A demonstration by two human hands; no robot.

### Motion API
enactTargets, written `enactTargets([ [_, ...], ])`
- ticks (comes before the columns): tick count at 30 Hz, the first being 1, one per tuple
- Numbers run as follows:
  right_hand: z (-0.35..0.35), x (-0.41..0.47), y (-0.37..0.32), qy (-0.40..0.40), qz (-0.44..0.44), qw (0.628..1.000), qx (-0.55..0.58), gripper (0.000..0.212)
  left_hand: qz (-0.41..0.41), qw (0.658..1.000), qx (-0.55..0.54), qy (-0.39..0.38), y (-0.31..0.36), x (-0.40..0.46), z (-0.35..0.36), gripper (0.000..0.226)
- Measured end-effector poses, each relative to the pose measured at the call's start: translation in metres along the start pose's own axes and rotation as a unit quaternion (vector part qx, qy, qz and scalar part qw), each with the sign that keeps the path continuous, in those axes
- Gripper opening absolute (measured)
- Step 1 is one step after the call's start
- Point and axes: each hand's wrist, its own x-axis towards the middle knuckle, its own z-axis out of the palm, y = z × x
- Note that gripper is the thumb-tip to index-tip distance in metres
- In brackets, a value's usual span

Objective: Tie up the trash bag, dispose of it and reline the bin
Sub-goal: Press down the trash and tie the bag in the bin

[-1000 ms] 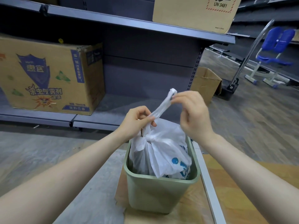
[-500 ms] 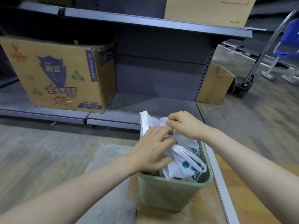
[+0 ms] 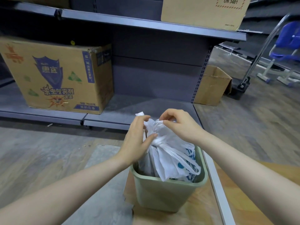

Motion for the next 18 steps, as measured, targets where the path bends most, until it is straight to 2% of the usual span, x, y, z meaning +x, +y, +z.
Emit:
enactTargets([
  [1, 0.0, 0.0, -0.001, -0.004, -0.01, 1.0, -0.026, 0.02, 0.036, 0.999, 0.017, 0.036, 0.002, -0.001, 0.001, 0.036],
  [3, 0.001, 0.0, -0.003, -0.028, -0.013, 0.998, -0.063, 0.023, 0.178, 0.98, 0.066, 0.061, 0.006, -0.003, 0.003, 0.026],
  [5, 0.005, 0.001, -0.004, -0.066, 0.003, 0.994, -0.087, 0.028, 0.291, 0.951, 0.103, 0.018, 0.009, -0.007, 0.008, 0.031],
  [6, 0.007, 0.002, -0.004, -0.083, 0.01, 0.991, -0.1, 0.032, 0.312, 0.942, 0.126, -0.011, 0.009, -0.008, 0.009, 0.034],
  [9, 0.006, 0.008, -0.003, -0.099, 0.033, 0.99, -0.096, 0.036, 0.325, 0.914, 0.23, -0.079, 0.005, -0.009, 0.011, 0.036],
  [12, 0.011, 0.013, -0.006, -0.112, 0.075, 0.985, 0.107, 0.04, 0.33, 0.903, 0.261, -0.084, 0.008, -0.004, 0.013, 0.019],
  [14, 0.015, 0.015, -0.007, -0.111, 0.097, 0.966, 0.211, 0.037, 0.341, 0.909, 0.222, -0.094, 0.012, -0.002, 0.018, 0.014],
  [16, 0.019, 0.016, -0.006, -0.108, 0.113, 0.955, 0.252, 0.033, 0.34, 0.918, 0.152, -0.137, 0.01, -0.004, 0.021, 0.018],
  [18, 0.02, 0.016, -0.003, -0.108, 0.127, 0.939, 0.3, 0.036, 0.312, 0.934, 0.096, -0.148, 0.006, -0.006, 0.02, 0.022],
])
